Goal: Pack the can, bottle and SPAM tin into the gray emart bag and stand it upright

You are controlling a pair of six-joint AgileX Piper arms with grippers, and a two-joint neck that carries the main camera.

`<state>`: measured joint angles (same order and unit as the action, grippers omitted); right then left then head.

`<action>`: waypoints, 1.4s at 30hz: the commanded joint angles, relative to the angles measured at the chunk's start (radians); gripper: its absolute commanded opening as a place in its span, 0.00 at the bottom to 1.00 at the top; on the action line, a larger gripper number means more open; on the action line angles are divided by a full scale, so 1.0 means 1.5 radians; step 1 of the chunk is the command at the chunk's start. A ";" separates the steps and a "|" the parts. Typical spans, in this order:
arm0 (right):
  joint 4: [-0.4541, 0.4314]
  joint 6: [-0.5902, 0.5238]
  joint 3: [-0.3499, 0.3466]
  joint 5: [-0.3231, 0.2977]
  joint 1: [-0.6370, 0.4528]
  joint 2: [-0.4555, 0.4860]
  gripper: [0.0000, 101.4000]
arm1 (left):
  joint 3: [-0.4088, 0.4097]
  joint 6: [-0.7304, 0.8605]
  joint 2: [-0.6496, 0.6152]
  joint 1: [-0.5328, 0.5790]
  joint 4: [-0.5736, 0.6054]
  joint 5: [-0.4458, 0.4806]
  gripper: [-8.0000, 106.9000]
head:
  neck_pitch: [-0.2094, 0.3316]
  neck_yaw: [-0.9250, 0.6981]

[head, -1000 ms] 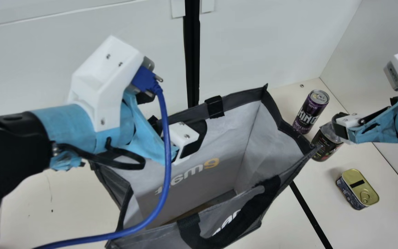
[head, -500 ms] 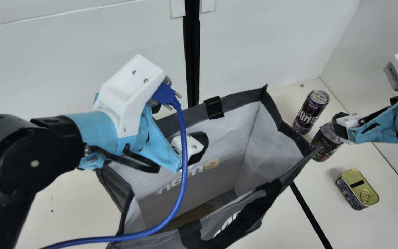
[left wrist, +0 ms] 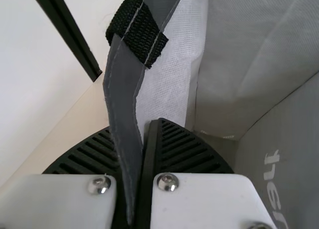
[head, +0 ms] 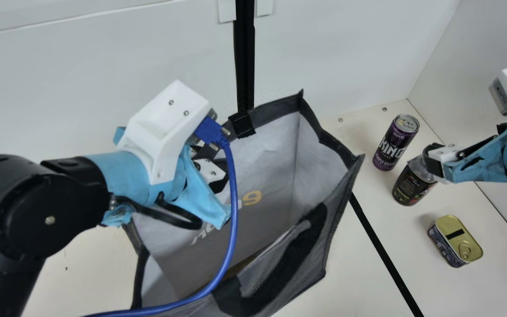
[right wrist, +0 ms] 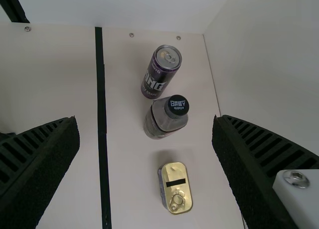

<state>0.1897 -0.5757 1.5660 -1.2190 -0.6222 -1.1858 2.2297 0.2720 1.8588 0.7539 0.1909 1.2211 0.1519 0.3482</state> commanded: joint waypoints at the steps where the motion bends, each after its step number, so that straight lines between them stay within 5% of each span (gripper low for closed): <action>1: 0.000 0.000 0.000 0.000 0.000 0.000 0.94 | -0.004 -0.010 -0.004 0.000 -0.009 -0.001 0.00 | 0.015 0.001; 24: 0.000 0.000 0.000 0.000 0.000 0.000 0.94 | -0.074 -0.138 -0.102 -0.049 -0.144 -0.017 0.00 | 0.015 0.001; 42: 0.000 0.000 0.000 0.000 0.000 0.000 0.94 | -0.199 -0.286 -0.210 -0.041 -0.426 -0.065 0.00 | 0.015 0.001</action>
<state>0.1897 -0.5757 1.5660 -1.2190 -0.6222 -1.1858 1.9416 -0.1327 1.5488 0.6918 -0.3815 1.1240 0.1519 0.3482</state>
